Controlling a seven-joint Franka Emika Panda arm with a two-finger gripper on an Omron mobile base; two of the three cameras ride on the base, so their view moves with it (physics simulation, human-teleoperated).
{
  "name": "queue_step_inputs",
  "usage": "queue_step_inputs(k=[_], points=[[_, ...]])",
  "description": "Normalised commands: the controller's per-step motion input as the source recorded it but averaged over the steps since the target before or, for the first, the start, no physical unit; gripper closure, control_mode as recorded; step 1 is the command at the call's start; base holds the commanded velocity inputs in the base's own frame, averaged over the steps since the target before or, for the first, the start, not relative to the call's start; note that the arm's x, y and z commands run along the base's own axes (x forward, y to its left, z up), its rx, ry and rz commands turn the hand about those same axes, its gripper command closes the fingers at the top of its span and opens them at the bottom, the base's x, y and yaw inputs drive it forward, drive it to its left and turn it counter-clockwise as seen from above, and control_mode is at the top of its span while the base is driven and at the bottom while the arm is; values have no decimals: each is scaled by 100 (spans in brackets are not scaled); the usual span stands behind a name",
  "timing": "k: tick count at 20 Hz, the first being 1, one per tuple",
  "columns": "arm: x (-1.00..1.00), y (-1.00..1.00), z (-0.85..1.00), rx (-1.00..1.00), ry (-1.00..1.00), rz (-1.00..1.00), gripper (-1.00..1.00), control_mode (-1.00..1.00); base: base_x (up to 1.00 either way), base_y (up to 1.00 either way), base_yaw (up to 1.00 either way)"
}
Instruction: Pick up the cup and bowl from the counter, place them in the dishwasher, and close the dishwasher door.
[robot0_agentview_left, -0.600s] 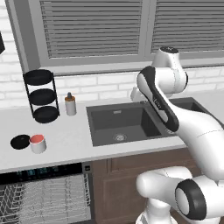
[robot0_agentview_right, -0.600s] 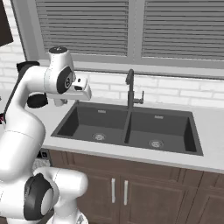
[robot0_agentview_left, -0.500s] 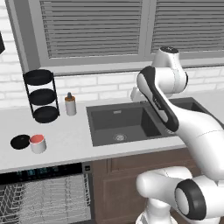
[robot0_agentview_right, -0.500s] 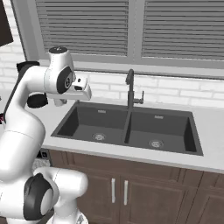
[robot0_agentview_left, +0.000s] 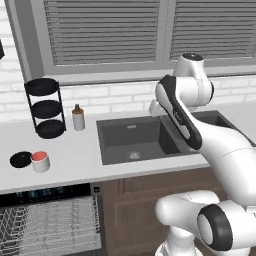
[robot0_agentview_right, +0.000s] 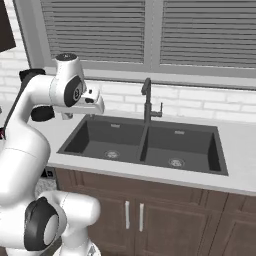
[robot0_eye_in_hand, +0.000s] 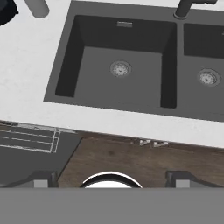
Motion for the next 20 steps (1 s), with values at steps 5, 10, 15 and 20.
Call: queue_step_inputs(k=[5,10,15,20], points=[[0,0,0,0,0,0,-100,100,-65,-31,23],[0,0,0,0,0,0,-100,100,-13,-28,43],[0,0,0,0,0,0,-100,100,0,-34,53],[0,0,0,0,0,0,-100,100,6,-33,54]])
